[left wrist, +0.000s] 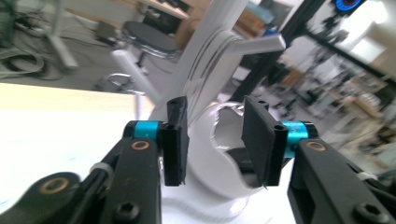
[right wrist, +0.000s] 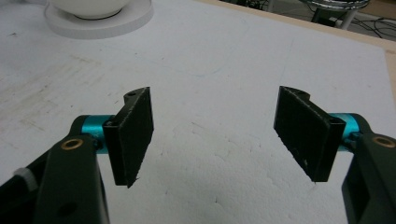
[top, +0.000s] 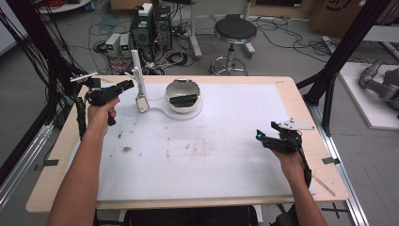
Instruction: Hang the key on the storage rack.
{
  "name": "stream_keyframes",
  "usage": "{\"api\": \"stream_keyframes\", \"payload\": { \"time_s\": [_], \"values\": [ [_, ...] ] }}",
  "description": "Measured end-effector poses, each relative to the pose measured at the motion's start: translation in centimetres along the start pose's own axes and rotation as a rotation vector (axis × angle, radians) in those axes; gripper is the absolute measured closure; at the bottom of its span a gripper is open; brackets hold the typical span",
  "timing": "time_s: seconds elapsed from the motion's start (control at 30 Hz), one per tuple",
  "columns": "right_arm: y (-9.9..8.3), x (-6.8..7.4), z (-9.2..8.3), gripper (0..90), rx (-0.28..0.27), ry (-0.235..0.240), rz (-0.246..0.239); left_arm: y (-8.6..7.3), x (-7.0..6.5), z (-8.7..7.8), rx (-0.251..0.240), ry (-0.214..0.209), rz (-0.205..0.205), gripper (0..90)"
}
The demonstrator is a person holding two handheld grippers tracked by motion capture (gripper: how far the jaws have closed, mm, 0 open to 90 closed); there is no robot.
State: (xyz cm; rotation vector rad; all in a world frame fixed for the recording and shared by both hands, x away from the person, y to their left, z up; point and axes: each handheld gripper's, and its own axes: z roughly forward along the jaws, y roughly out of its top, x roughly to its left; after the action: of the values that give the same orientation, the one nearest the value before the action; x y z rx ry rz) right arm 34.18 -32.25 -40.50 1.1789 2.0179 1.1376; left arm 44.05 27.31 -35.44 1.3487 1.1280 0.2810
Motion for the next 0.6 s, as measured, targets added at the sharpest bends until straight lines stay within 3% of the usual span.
{"api": "stream_keyframes", "payload": {
  "time_s": [0.13, 0.3, 0.43, 0.6],
  "values": [
    [0.1, 0.0, -0.1, 29.0, -0.002, -0.007, -0.009, -1.2, -0.7, -1.5, -0.049, 0.027, 0.073, 56.1],
    [0.1, 0.0, 0.0, 29.0, 0.002, -0.014, -0.009, -3.4, -2.1, -3.0, -0.031, 0.103, 0.239, 32.5],
    [0.1, -0.1, 0.0, 28.4, 0.007, -0.025, -0.015, -4.9, -3.0, -4.0, -0.03, 0.12, 0.309, 17.2],
    [0.0, -0.3, 0.0, 21.9, 0.011, -0.041, -0.01, -6.7, -3.6, -4.8, -0.009, 0.105, 0.352, 17.5]
  ]
}}
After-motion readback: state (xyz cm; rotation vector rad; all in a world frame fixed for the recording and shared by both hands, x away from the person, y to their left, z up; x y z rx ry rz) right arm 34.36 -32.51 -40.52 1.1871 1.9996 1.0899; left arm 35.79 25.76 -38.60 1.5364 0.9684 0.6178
